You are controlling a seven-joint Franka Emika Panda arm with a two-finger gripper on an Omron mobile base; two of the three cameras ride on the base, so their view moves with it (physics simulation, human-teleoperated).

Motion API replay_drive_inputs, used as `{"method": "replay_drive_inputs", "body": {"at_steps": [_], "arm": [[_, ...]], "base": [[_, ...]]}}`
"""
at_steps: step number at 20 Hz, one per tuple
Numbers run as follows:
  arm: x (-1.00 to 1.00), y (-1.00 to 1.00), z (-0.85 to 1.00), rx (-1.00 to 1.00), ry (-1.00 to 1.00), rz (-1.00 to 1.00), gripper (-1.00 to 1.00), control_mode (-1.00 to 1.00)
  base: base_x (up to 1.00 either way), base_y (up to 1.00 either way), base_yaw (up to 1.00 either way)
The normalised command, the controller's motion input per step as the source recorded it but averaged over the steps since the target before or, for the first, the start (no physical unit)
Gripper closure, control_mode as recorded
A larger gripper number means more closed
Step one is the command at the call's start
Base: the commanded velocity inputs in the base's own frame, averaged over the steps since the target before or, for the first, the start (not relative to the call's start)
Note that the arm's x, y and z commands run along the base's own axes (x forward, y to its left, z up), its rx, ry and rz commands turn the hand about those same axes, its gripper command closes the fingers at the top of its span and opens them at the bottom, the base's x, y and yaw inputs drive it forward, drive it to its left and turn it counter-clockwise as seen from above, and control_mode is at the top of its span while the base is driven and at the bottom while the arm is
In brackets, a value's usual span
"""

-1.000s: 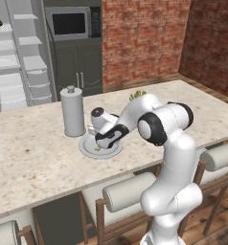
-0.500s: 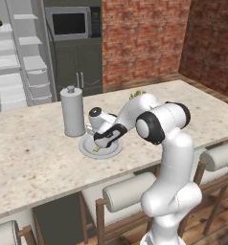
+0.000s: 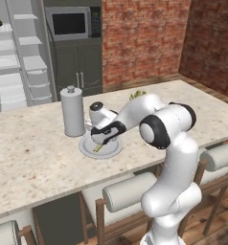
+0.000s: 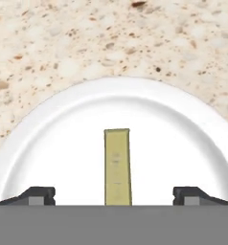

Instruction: Retrieve the butter from the fridge and place it on a plate on the dining table. Then retrieve the butter knife by the fridge and place it near the plate.

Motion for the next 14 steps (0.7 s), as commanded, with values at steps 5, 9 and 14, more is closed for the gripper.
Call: {"method": "replay_drive_inputs", "body": {"at_steps": [5, 9, 14], "arm": [[-0.29, -0.15, 1.0, 0.42, 0.2, 0.03, -1.0, -1.0], [-0.14, -0.17, 1.0, 0.2, 0.22, 0.19, -1.0, -1.0], [-0.17, -0.13, 1.0, -0.02, 0.02, 0.51, -1.0, -1.0]], "base": [[0.0, 0.0, 0.0], [0.0, 0.0, 0.0], [0.0, 0.0, 0.0]]}}
